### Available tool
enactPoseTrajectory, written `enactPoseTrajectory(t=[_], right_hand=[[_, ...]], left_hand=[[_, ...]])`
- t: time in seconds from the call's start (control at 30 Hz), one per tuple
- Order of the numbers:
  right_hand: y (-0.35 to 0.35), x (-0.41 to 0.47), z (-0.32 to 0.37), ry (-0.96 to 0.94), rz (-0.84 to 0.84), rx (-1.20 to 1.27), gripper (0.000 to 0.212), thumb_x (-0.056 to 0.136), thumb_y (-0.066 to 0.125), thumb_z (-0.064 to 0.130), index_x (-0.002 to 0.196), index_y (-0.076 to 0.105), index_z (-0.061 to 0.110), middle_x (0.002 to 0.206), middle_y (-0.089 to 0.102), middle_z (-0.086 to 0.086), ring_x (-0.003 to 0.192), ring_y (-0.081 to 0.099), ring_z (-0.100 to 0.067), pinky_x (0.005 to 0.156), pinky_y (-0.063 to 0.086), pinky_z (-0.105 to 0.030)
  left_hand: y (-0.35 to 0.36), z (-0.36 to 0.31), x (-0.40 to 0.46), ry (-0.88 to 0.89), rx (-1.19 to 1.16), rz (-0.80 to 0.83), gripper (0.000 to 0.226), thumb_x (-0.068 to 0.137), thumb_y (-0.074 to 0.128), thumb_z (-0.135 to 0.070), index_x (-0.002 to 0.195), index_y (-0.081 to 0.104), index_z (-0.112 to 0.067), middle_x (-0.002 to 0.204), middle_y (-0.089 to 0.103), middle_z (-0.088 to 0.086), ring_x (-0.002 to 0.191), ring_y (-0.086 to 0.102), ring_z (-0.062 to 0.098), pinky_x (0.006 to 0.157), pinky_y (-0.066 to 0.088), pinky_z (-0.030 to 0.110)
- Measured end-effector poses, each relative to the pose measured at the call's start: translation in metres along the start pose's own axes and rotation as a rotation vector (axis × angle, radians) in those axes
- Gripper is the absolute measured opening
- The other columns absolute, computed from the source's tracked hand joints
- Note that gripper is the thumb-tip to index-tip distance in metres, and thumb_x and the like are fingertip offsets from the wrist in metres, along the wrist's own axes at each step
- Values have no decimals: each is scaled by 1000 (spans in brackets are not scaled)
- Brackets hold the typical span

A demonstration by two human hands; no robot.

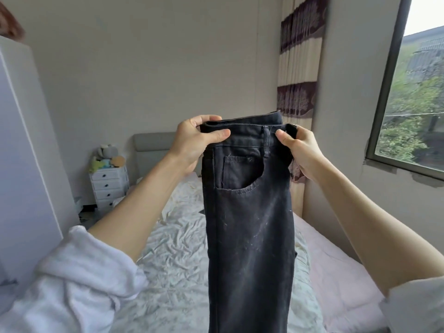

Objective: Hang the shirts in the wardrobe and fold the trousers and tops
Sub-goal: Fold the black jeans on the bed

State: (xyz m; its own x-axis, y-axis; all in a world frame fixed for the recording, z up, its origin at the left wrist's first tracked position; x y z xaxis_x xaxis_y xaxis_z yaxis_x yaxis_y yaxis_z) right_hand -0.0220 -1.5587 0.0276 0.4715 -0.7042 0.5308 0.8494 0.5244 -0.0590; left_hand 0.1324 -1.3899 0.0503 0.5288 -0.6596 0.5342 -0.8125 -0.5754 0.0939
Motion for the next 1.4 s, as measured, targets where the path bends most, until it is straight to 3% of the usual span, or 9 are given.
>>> enactPoseTrajectory(t=[0.23, 0.4, 0.6, 0.7, 0.8, 1.03, 1.13, 1.27, 1.4], right_hand=[[50, 40, -44, 84, 71, -48, 11, 91, 58, 17, 81, 64, 19, 77, 67, 3, 68, 64, -9, 68, 55, -24], [111, 109, -110, 131, 93, -117, 14, 91, 58, 19, 99, 62, 8, 88, 64, -5, 79, 61, -17, 77, 52, -34], [203, 223, -271, 258, 114, -232, 14, 92, 57, 16, 100, 60, 6, 87, 61, -6, 79, 56, -17, 63, 47, -24], [249, 265, -379, 363, 211, -360, 24, 92, 55, 13, 114, 58, 2, 97, 59, -8, 88, 54, -19, 69, 43, -24], [278, 284, -471, 422, 305, -503, 27, 92, 53, 10, 119, 55, 3, 102, 57, -11, 90, 52, -22, 61, 40, -16], [318, 283, -679, 630, 338, -607, 28, 93, 49, 8, 119, 57, 6, 109, 57, -12, 90, 50, -21, 72, 42, -27], [327, 283, -734, 663, 272, -614, 30, 92, 41, 0, 115, 60, 5, 104, 60, -9, 87, 53, -20, 62, 42, -21], [343, 283, -780, 558, 222, -660, 43, 95, 43, 8, 137, 40, 11, 141, 41, -8, 123, 44, -25, 97, 39, -31], [367, 238, -806, 306, 347, -864, 49, 95, 35, 8, 143, 29, 9, 149, 31, -8, 136, 27, -25, 110, 25, -36]], left_hand=[[-46, 47, 26, -53, -3, -122, 26, 72, 71, 8, 84, 62, -12, 81, 64, 4, 67, 62, 10, 63, 52, 16], [-105, 123, 92, -84, 9, -224, 26, 71, 73, 7, 86, 63, -12, 81, 65, 4, 68, 64, 11, 64, 54, 18], [-190, 289, 216, -188, 194, -256, 29, 70, 77, -1, 94, 65, -12, 84, 64, 0, 78, 60, 14, 76, 50, 21], [-235, 398, 266, -305, 358, -202, 27, 69, 79, -4, 83, 64, -22, 89, 64, -3, 92, 61, 17, 86, 49, 27], [-264, 498, 288, -403, 449, -151, 28, 69, 79, -4, 87, 64, -19, 98, 63, 0, 104, 59, 19, 97, 46, 34], [-302, 705, 296, -573, 551, -76, 32, 71, 78, -8, 101, 66, -13, 105, 63, -1, 97, 55, 9, 84, 39, 18], [-316, 763, 296, -622, 634, -71, 37, 74, 76, -9, 109, 64, -10, 112, 63, 2, 105, 55, 14, 85, 37, 18], [-347, 820, 289, -652, 949, -145, 58, 88, 61, -17, 139, 35, -17, 138, 45, 8, 127, 41, 29, 101, 35, 38], [-351, 859, 251, -593, 1211, -39, 61, 95, 46, -24, 148, 16, -16, 154, 18, 7, 143, 11, 28, 113, 15, 51]])
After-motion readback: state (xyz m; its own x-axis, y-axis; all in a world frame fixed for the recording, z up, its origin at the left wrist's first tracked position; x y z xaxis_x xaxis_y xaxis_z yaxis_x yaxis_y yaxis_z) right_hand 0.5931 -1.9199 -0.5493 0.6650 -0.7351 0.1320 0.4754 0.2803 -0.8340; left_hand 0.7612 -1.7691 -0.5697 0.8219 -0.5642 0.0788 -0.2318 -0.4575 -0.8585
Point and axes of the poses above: each hand's wrist, its own x-axis towards the middle knuckle, its own y-axis out of the palm, z = x × y, the point moved 6 cm from there along x, towards the middle knuckle
